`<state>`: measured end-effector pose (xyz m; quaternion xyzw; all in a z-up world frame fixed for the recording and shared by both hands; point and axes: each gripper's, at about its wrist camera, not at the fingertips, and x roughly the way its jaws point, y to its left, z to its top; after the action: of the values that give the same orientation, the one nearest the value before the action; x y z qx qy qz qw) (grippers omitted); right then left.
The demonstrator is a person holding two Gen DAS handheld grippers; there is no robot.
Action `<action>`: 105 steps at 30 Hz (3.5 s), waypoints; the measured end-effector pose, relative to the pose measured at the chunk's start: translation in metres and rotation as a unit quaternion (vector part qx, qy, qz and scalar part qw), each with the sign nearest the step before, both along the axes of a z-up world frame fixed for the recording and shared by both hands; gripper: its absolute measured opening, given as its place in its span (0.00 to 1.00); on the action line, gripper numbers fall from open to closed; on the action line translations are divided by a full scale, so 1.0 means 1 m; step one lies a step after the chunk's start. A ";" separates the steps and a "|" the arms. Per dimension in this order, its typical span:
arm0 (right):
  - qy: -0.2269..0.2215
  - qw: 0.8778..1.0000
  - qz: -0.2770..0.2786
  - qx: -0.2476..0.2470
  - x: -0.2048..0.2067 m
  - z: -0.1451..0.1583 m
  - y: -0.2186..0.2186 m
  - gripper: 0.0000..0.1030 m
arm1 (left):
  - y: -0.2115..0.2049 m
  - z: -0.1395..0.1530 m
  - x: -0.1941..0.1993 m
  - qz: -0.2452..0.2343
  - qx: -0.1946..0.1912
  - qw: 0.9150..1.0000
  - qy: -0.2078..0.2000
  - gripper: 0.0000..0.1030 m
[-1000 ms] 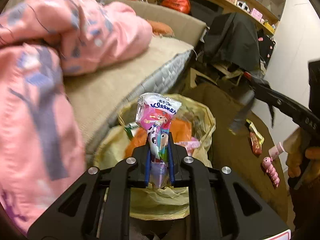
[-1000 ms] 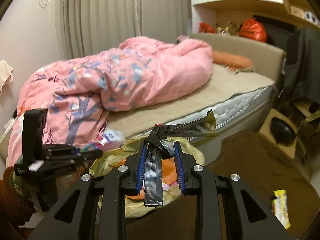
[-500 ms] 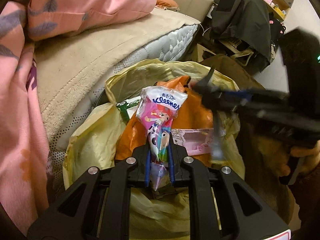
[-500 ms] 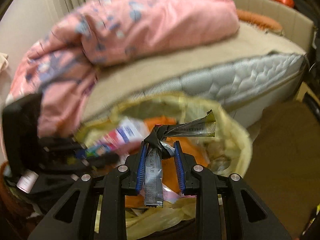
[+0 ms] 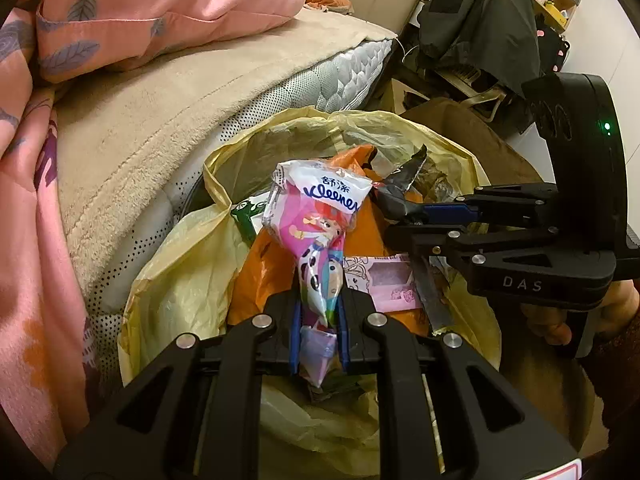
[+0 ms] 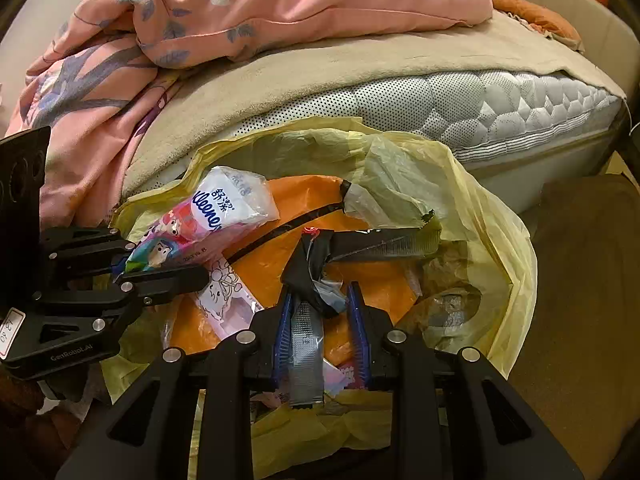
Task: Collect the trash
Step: 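Carry the grey strip and tissue pack to the yellow bag and open both tools, then move both tools back over the table toward the remaining wrappers, then grasp the red snack packet with the left tool while the right tool grasps the yellow wrapper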
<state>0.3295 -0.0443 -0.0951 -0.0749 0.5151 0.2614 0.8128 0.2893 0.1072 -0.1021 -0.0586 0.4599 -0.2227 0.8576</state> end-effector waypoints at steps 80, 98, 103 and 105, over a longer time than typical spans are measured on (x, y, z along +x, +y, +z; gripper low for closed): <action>-0.178 0.944 -0.278 -0.004 -0.192 0.054 -0.293 0.63 | -0.252 0.058 -0.080 -0.169 0.026 0.984 -0.046 0.28; -0.090 0.959 -0.268 0.007 -0.110 0.018 -0.317 0.63 | -0.223 0.045 -0.090 -0.153 0.024 0.988 -0.025 0.35; -0.084 0.963 -0.254 0.023 -0.121 0.016 -0.314 0.58 | -0.223 0.044 -0.091 -0.152 0.018 0.988 -0.022 0.35; -0.090 0.963 -0.253 0.024 -0.126 0.019 -0.313 0.51 | -0.223 0.044 -0.092 -0.152 0.016 0.988 -0.021 0.35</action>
<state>0.2036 -0.3572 -0.0765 0.0544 0.4351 0.0514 0.8973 0.1971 -0.1158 -0.0577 0.0307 0.4488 -0.3438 0.8243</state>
